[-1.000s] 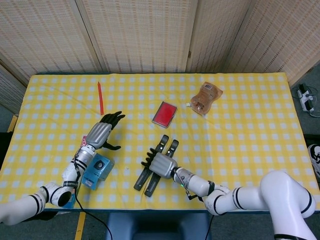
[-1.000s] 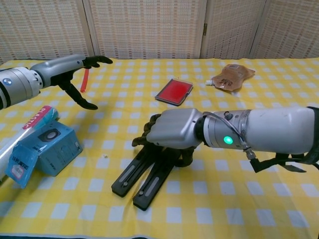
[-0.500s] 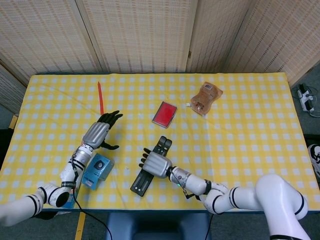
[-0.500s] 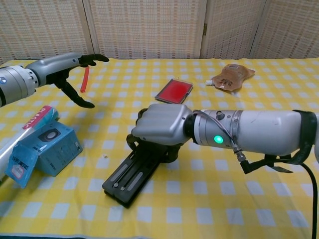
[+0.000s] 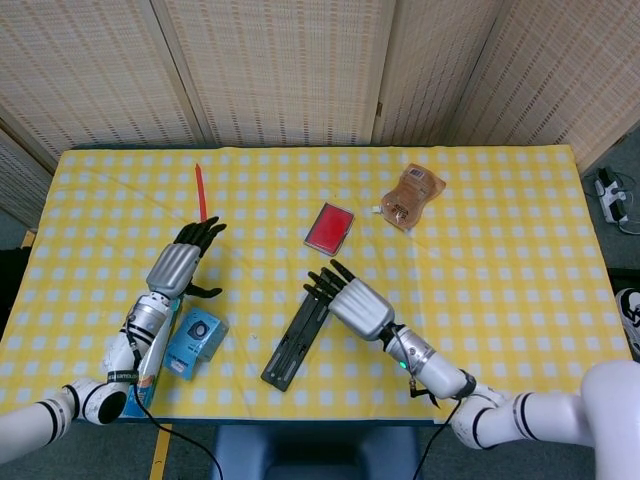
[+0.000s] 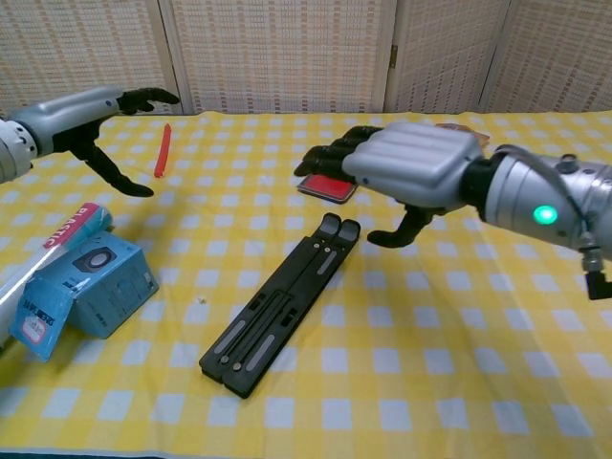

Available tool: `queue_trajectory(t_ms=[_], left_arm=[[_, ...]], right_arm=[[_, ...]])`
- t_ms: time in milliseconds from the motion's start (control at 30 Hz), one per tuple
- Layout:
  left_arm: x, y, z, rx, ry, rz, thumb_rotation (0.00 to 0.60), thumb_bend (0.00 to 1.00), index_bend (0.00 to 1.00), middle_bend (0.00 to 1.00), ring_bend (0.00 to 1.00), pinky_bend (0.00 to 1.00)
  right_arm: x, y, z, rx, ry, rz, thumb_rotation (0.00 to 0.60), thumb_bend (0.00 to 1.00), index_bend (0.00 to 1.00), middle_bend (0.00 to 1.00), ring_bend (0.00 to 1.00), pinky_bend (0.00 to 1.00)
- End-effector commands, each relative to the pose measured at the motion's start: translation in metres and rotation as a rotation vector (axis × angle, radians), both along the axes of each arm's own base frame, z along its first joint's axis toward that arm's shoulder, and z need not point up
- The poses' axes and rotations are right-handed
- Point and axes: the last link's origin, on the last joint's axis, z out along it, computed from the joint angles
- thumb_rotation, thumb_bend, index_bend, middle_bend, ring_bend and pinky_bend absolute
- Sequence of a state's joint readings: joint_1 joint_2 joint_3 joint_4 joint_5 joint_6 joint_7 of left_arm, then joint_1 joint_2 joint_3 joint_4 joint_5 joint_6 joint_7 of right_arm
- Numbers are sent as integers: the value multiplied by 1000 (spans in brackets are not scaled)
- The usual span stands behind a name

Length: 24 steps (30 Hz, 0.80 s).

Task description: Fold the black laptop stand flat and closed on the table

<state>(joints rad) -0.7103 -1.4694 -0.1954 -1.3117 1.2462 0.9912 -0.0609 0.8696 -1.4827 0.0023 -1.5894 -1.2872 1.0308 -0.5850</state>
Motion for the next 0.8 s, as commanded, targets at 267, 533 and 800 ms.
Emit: queue_trajectory(t_ms=[267,533,800], left_arm=[[-45,-48,60,217,120,67,600,107,0,6,0,0],[-86,-105,102,331,170,149,600,107,0,6,0,0],[-114,-166,120,367,189,209,600,106,0,6,0,0]], right_arm=[[-89,57,111,-235,-123,-234,600,383,0,114,103,85],[-151,97,160,-357,-223,-423,600,383,0,79,102,85],[-192,133,172,-367,-363,-605,600,383,0,55,84,85]])
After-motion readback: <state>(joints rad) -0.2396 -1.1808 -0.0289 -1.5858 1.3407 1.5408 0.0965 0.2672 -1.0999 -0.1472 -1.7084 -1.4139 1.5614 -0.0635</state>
